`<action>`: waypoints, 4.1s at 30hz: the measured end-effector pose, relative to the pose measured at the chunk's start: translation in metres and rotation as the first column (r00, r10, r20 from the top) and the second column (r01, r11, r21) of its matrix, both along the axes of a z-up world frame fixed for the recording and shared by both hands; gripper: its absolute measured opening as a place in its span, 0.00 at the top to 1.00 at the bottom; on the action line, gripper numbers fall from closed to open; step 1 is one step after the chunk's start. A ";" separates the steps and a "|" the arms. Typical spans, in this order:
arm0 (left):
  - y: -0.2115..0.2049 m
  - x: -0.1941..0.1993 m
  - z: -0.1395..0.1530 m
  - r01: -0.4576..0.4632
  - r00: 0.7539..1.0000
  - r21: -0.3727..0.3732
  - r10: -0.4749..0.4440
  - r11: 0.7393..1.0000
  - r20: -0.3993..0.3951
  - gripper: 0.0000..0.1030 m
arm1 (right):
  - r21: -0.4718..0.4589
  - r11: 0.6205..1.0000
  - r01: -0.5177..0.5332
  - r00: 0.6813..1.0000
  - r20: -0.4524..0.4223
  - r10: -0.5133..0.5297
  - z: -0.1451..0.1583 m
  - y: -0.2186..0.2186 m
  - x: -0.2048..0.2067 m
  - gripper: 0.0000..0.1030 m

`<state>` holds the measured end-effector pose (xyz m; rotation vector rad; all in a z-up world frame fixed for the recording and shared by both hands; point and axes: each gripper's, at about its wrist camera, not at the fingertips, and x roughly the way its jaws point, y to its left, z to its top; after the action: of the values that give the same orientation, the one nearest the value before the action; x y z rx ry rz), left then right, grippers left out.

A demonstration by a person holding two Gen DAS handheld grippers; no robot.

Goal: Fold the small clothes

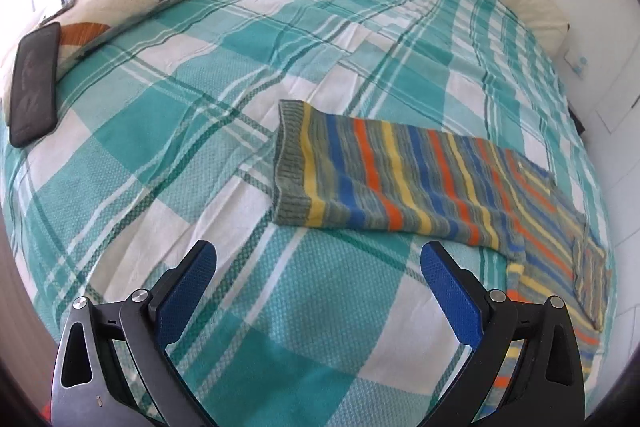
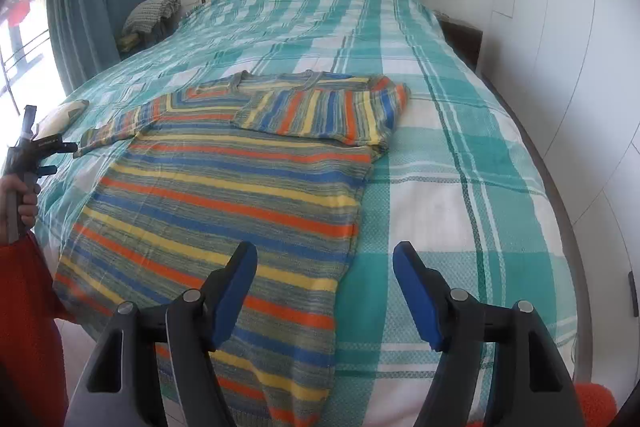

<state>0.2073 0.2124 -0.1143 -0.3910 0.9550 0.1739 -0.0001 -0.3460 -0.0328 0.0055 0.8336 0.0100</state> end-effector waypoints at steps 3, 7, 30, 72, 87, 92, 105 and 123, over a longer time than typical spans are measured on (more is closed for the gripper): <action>0.022 0.038 -0.017 -0.060 0.995 -0.007 0.059 0.998 -0.086 0.02 | -0.005 0.999 -0.045 0.999 -0.029 0.045 -0.009 0.013 0.007 0.32; 0.011 0.062 -0.031 0.013 0.993 0.029 -0.010 0.999 -0.115 0.78 | 0.034 0.998 -0.053 0.996 -0.073 0.055 -0.025 0.021 0.018 0.32; -0.322 0.082 0.068 0.602 0.792 0.053 -0.604 0.797 0.089 0.19 | 0.086 0.983 -0.163 0.978 -0.116 0.172 -0.041 0.034 0.012 0.32; -0.166 -0.141 0.000 0.449 0.893 0.203 -0.446 0.870 -0.059 0.02 | -0.350 0.913 0.210 0.966 -0.068 -0.249 0.014 0.042 0.003 0.11; -0.168 -0.137 -0.011 0.447 0.894 0.241 -0.437 0.861 -0.095 0.02 | -0.315 0.910 0.268 0.944 -0.103 -0.313 0.004 0.025 0.004 0.11; -0.169 -0.137 -0.013 0.448 0.894 0.247 -0.436 0.859 -0.105 0.02 | -0.318 0.908 0.271 0.941 -0.111 -0.320 0.001 0.024 0.005 0.11; -0.170 -0.137 -0.013 0.446 0.895 0.263 -0.432 0.855 -0.113 0.02 | -0.328 0.903 0.278 0.936 -0.118 -0.331 -0.002 0.024 0.004 0.11; -0.150 -0.135 -0.025 0.417 0.904 0.217 -0.379 0.883 -0.196 0.02 | -0.231 0.899 0.372 0.899 -0.151 -0.411 -0.003 -0.011 -0.001 0.11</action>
<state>0.0725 0.0620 -0.1398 0.0635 1.1252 -0.0545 -0.0011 -0.3574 -0.0363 -0.0114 1.0170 -0.4644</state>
